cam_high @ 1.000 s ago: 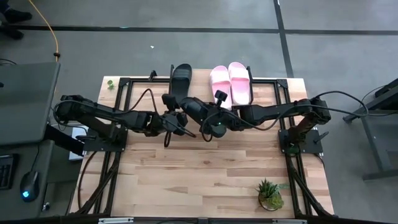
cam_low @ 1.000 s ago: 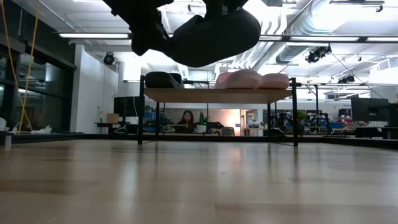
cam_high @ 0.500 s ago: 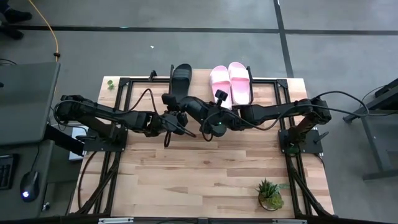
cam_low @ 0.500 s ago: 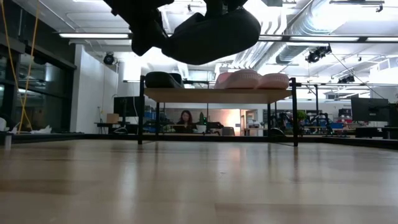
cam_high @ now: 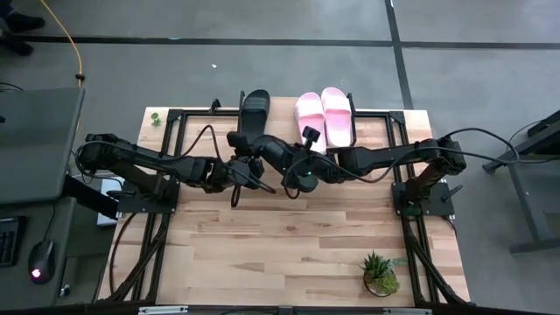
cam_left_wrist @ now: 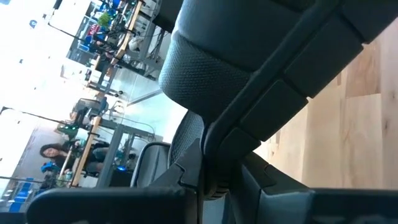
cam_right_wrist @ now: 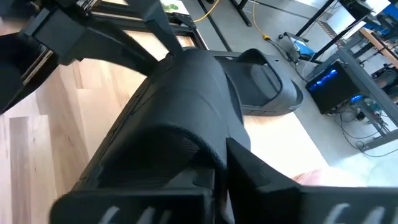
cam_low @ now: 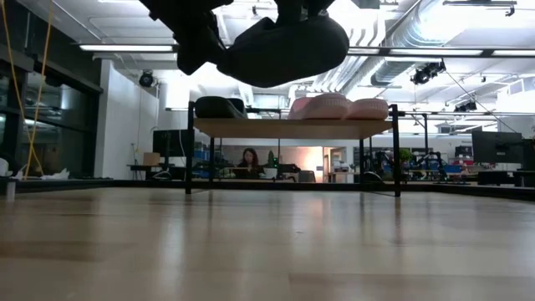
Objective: Pick and place slides into the shelf
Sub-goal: Put the black slides on the shelf
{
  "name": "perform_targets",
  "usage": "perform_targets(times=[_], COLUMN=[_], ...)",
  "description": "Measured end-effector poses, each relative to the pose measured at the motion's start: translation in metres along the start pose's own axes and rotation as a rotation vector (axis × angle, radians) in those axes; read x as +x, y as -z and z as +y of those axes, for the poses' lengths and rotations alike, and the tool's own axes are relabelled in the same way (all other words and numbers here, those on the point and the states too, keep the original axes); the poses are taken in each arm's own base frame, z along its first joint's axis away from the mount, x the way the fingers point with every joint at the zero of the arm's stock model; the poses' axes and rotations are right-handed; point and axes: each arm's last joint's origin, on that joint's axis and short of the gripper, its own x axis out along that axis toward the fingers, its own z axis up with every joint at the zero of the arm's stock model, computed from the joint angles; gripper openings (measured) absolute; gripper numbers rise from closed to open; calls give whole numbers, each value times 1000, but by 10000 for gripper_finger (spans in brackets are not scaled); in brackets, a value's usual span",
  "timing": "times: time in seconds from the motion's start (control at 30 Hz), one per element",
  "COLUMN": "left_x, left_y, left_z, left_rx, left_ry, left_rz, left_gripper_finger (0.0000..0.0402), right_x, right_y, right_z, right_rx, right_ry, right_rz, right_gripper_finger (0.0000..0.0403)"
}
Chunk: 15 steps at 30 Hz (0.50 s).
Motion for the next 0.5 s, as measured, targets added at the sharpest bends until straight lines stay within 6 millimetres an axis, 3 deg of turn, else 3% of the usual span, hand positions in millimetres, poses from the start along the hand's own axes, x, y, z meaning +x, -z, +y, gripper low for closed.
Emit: perform_targets(times=[0.37, 0.5], left_x=[0, 0], left_y=[1, 1], left_z=[1, 2], left_rx=[31, 72], left_ry=[-39, -45], left_rz=[23, 29], left_gripper_finger=[34, 34], right_x=[-1, -9], right_y=[1, 3], right_z=[2, 4], right_rx=[3, -42], right_ry=[-48, -53], right_rz=[11, 24], right_gripper_finger=[170, 211])
